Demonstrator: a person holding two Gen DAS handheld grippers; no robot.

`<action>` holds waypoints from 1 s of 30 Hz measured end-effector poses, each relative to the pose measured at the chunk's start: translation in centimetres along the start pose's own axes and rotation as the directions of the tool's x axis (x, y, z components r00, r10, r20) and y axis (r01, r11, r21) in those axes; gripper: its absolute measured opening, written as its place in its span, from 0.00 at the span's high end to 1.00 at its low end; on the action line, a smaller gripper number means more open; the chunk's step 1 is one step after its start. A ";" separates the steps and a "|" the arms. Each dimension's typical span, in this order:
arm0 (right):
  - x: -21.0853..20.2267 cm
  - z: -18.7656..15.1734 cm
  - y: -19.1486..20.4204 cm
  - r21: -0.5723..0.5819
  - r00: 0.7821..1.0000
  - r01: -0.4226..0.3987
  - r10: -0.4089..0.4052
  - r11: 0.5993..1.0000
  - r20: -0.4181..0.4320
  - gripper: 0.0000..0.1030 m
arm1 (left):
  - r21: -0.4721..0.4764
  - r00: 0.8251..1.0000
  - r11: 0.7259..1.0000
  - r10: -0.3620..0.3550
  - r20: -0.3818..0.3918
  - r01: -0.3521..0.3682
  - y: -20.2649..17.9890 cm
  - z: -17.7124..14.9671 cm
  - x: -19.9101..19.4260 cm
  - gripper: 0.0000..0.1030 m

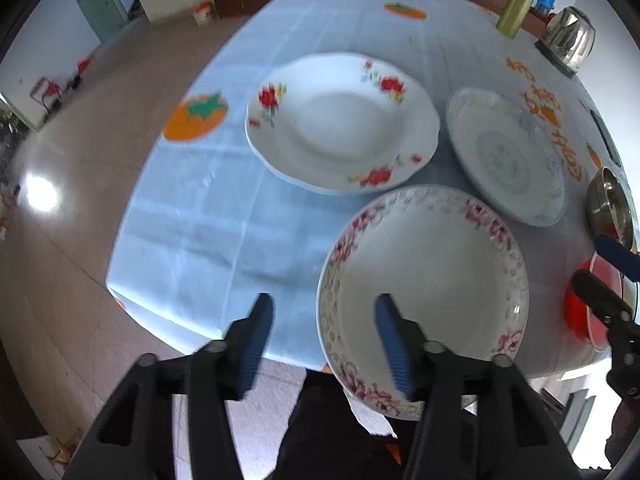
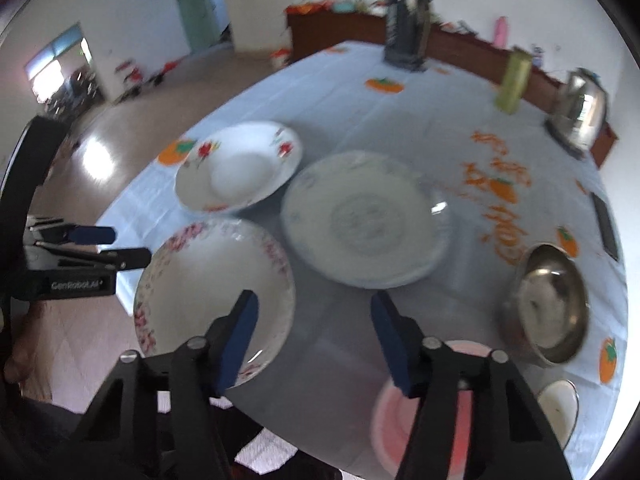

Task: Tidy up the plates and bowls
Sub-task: 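Close both grippers on the rim of the pink-rimmed floral plate, then lift the floral plate on edge and carry it toward the blue-patterned plate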

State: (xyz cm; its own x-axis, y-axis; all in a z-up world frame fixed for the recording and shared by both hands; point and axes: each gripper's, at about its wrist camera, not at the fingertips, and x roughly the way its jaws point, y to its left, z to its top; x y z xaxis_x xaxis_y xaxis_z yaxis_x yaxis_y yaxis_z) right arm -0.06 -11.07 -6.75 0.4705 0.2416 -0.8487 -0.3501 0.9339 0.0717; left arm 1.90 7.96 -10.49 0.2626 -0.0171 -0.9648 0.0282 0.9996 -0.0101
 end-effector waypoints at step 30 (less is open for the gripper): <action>7.8 -0.4 1.4 -0.053 0.960 -0.043 0.027 0.998 -0.280 0.88 | -0.008 0.994 0.998 -0.064 -0.091 0.063 0.5 -0.8 2.8 0.87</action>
State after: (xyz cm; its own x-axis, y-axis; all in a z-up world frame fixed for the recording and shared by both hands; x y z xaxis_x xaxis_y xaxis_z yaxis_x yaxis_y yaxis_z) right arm 2.84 -7.98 -13.46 0.2157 0.1832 -0.9591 -0.4130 0.9072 0.0804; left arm 1.85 8.42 -13.42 0.1713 -0.0783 -0.9821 0.0372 0.9966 -0.0730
